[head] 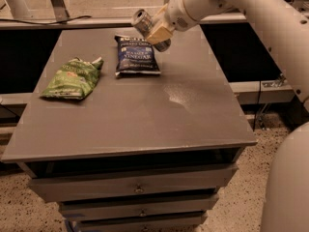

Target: Knock redbull can over

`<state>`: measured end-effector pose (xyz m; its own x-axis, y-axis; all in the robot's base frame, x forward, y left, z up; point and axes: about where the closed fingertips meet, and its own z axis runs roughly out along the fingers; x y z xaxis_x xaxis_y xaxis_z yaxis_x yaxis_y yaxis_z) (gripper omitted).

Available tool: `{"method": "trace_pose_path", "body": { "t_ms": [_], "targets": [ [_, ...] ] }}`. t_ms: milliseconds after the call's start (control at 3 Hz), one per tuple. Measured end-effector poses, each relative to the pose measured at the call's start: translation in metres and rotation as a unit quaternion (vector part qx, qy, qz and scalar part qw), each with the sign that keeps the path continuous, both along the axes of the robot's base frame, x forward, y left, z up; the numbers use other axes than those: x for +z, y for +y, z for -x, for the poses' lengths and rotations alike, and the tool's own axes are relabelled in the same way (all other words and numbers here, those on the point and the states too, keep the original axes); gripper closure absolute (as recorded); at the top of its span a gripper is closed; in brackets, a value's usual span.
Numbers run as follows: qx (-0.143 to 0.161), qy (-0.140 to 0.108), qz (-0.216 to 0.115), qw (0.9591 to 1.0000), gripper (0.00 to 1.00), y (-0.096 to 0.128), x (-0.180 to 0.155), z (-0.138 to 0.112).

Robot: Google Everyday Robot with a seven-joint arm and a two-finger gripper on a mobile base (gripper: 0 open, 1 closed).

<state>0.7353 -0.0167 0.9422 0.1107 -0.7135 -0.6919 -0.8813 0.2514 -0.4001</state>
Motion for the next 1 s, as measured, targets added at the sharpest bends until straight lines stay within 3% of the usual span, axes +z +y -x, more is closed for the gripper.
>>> {"method": "trace_pose_path", "body": {
  "t_ms": [333, 667, 1000],
  "targets": [
    [0.028, -0.009, 0.072, 0.9970, 1.00, 0.012, -0.006, 0.031],
    [0.051, -0.016, 0.154, 0.9866, 1.00, 0.016, -0.010, 0.064],
    [0.056, -0.001, 0.223, 0.9731, 1.00, 0.005, -0.014, 0.081]
  ]
}}
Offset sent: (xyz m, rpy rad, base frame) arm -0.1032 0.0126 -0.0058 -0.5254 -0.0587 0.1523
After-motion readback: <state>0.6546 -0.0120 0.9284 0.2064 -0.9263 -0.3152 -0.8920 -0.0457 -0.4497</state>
